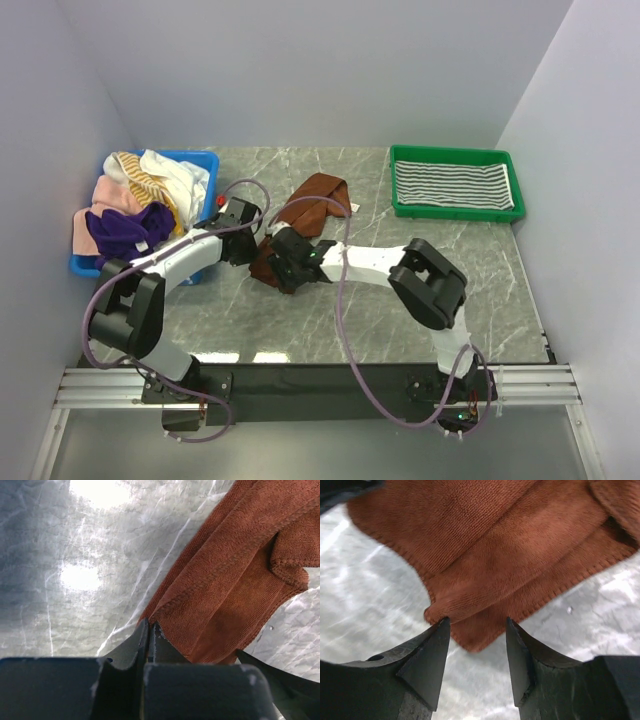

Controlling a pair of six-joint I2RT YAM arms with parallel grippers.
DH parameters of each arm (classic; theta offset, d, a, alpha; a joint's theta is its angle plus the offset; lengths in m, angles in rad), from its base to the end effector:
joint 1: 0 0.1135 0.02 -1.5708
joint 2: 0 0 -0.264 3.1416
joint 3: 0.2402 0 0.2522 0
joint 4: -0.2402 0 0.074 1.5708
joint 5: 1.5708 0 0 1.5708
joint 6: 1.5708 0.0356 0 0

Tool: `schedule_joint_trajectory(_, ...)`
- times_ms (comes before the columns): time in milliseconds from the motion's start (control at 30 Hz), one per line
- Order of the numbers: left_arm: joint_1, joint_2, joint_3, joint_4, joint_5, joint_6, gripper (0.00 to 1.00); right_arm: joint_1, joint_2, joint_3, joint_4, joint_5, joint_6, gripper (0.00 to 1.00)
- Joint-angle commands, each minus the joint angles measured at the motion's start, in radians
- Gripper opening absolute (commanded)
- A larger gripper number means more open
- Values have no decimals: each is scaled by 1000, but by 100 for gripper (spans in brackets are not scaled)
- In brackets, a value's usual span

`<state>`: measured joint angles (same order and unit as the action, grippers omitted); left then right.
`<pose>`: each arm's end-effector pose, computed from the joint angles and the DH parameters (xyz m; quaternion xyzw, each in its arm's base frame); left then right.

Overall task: Fold and stack the towels
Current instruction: Flatten out the crumpled towel

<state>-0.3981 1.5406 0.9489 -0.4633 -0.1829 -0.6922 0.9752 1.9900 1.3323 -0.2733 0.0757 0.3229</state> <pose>0.2814 -0.1113 0.1957 -0.1641 0.9491 -0.0562 0.2630 0.2397 0.3490 0.1645 -0.2926 0.9024 0.1613 0.2721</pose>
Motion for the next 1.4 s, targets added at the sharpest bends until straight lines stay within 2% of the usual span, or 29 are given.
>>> schedule_joint_trajectory(0, 1, -37, 51, -29, -32, 16, 1, 28, 56, 74, -127, 113, -54, 54)
schedule_joint_trajectory(100, 7, -37, 66, -41, -39, 22, 1, 33, 85, 91, -200, 162, -61, 43)
schedule_joint_trajectory(200, 24, -37, 82, -61, -47, 25, 1, 31, 72, 53, -265, 213, -64, 22)
schedule_joint_trajectory(267, 34, -39, 79, -64, -49, 29, 1, 17, 52, 15, -293, 240, -61, 17)
schedule_joint_trajectory(400, 39, -49, 56, -69, -33, 28, 0, -24, -77, -170, -308, 234, -42, 11)
schedule_joint_trajectory(633, 39, -102, -94, 5, 98, -13, 0, -115, -267, -357, -323, 158, 16, 14)
schedule_joint_trajectory(733, 35, -134, -177, 44, 164, -33, 0, -138, -330, -401, -322, 101, 48, 20)
schedule_joint_trajectory(800, 31, -155, -225, 67, 193, -50, 0, -147, -393, -415, -313, 84, 76, 31)
schedule_joint_trajectory(867, 25, -172, -254, 87, 214, -65, 0, -158, -447, -421, -290, 35, 119, 48)
schedule_joint_trajectory(967, 19, -180, -288, 107, 230, -81, 1, -174, -540, -430, -225, -28, 168, 59)
schedule_joint_trajectory(1133, 13, -188, -292, 100, 217, -81, 1, -204, -557, -436, -205, -8, 217, 61)
schedule_joint_trajectory(1367, 13, -223, -288, 65, 188, -73, 0, -259, -527, -508, -144, -22, 284, 53)
